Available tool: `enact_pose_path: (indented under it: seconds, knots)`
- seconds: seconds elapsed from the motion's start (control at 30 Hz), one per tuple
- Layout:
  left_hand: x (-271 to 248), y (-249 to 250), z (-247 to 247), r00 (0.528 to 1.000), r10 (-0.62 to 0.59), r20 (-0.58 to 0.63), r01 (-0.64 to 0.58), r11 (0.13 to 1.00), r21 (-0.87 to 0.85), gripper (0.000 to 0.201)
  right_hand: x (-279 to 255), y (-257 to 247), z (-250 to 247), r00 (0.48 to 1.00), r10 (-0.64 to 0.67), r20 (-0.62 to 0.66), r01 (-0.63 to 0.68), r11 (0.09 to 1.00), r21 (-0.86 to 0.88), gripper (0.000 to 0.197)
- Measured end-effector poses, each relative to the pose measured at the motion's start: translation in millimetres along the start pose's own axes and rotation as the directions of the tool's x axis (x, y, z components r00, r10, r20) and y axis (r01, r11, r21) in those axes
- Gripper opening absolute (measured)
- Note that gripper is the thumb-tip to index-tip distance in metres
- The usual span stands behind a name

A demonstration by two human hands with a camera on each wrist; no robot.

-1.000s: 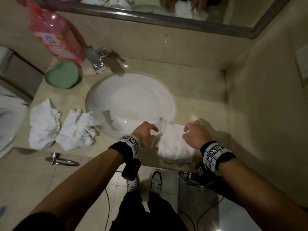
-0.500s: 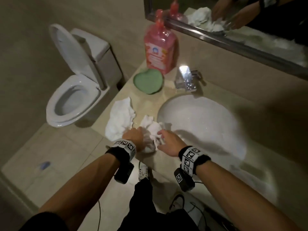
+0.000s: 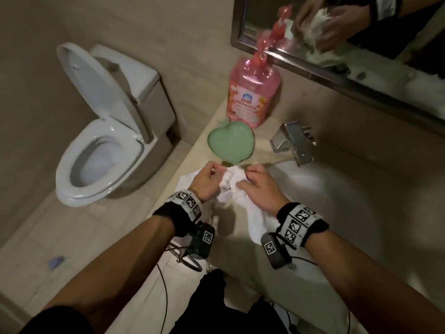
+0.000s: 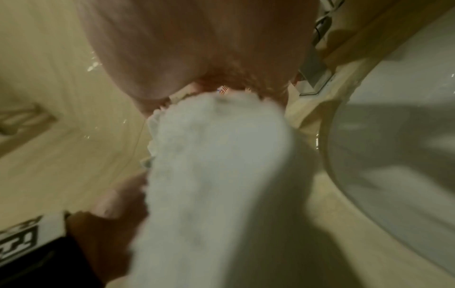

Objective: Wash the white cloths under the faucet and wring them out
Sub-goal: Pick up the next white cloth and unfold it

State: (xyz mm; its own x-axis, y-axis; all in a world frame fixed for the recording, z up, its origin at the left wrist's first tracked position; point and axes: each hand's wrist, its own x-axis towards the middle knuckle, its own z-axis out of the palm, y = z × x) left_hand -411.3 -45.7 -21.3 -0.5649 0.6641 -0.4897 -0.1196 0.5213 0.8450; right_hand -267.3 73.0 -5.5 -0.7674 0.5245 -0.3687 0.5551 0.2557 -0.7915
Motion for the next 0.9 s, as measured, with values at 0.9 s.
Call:
enact_pose_path:
  seconds: [0.9]
  knots:
    - [101.1,10.8,-8.0,0.996,0.077,-0.033,-0.068,0.971,0.229,0.026,134.0,-5.4,-8.0,0.981,0.064,-0.183,-0.099,0.977,-0.189,0.034]
